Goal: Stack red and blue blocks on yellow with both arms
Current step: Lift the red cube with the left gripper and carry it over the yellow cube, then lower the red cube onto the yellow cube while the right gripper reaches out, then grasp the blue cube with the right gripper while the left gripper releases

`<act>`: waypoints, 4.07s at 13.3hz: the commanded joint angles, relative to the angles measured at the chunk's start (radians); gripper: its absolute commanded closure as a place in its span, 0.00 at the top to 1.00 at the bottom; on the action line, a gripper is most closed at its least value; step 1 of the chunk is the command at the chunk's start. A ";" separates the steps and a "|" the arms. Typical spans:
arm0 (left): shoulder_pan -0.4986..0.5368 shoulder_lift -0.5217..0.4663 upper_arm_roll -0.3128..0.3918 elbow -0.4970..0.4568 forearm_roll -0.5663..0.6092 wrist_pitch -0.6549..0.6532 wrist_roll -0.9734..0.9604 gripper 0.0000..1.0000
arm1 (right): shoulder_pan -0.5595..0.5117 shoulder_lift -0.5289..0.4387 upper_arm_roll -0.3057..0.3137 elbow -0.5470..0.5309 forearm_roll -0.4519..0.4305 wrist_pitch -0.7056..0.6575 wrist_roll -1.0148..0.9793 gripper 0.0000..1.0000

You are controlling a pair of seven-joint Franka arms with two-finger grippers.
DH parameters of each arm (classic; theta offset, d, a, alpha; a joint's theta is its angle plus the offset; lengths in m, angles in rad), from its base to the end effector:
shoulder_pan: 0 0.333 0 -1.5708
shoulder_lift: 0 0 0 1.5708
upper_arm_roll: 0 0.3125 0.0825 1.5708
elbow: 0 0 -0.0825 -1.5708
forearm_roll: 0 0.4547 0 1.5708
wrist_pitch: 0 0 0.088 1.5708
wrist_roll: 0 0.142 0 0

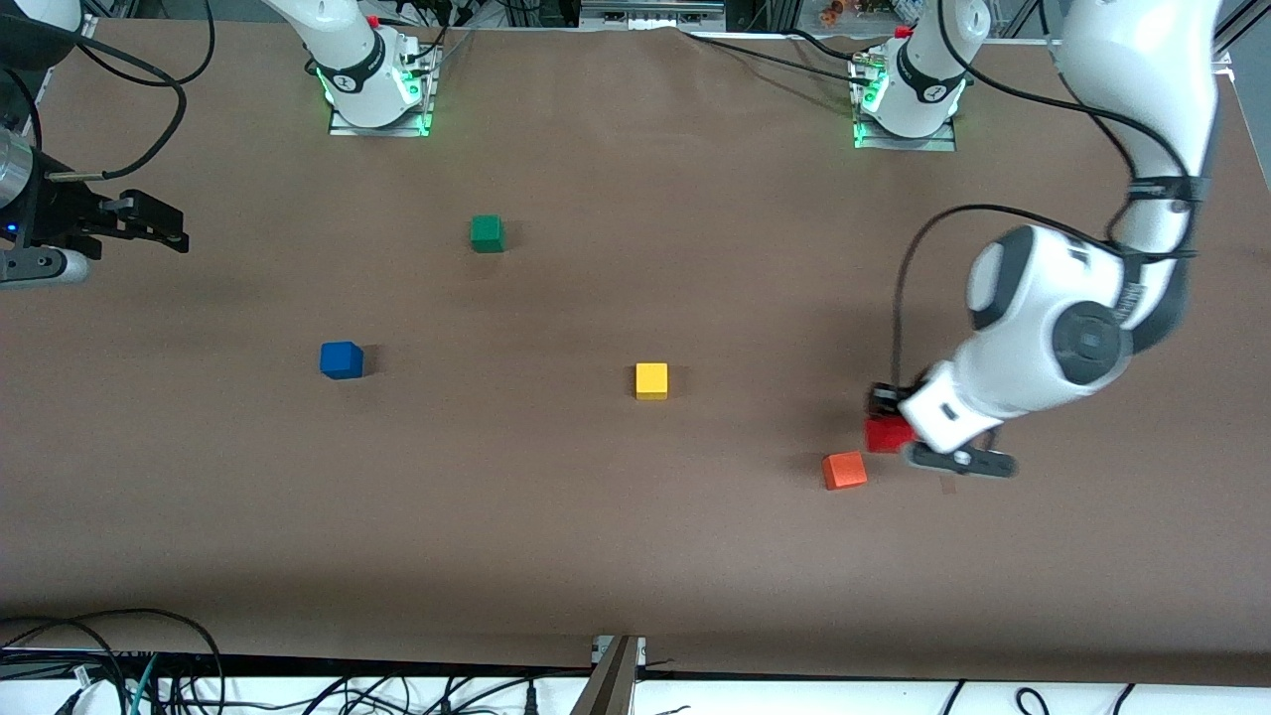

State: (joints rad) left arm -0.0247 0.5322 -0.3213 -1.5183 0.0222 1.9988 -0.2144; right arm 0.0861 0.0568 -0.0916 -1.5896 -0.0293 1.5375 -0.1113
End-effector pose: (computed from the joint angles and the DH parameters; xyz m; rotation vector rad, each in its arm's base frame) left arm 0.7170 -0.2293 0.2946 3.0073 -0.1527 -0.0955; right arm 0.6317 -0.0066 0.5377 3.1044 0.1651 -0.1719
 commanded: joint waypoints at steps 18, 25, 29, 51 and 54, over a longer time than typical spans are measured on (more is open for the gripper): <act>-0.535 0.296 0.128 0.309 0.116 0.001 -0.349 0.08 | -0.028 0.008 0.003 0.023 0.019 0.033 0.007 1.00; -0.563 0.308 0.128 0.302 0.117 0.011 -0.408 0.10 | -0.028 0.069 0.001 0.042 0.037 0.033 -0.010 1.00; -0.566 0.310 0.128 0.300 0.117 0.012 -0.421 0.10 | -0.028 0.104 0.001 0.042 0.031 0.062 -0.011 1.00; -0.570 0.336 0.136 0.305 0.117 0.035 -0.448 0.13 | -0.008 0.318 0.038 -0.375 0.141 0.682 -0.038 1.00; -0.567 0.333 0.136 0.311 0.116 0.037 -0.454 1.00 | -0.008 0.317 0.061 -0.479 0.141 0.826 -0.038 0.99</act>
State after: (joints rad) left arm -0.5829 0.8460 -0.1949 -1.2476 0.1133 2.0398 -0.6471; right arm 0.0807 0.4215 -0.0482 -1.9694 0.0973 2.2774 -0.1441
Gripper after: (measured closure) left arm 0.383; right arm 0.000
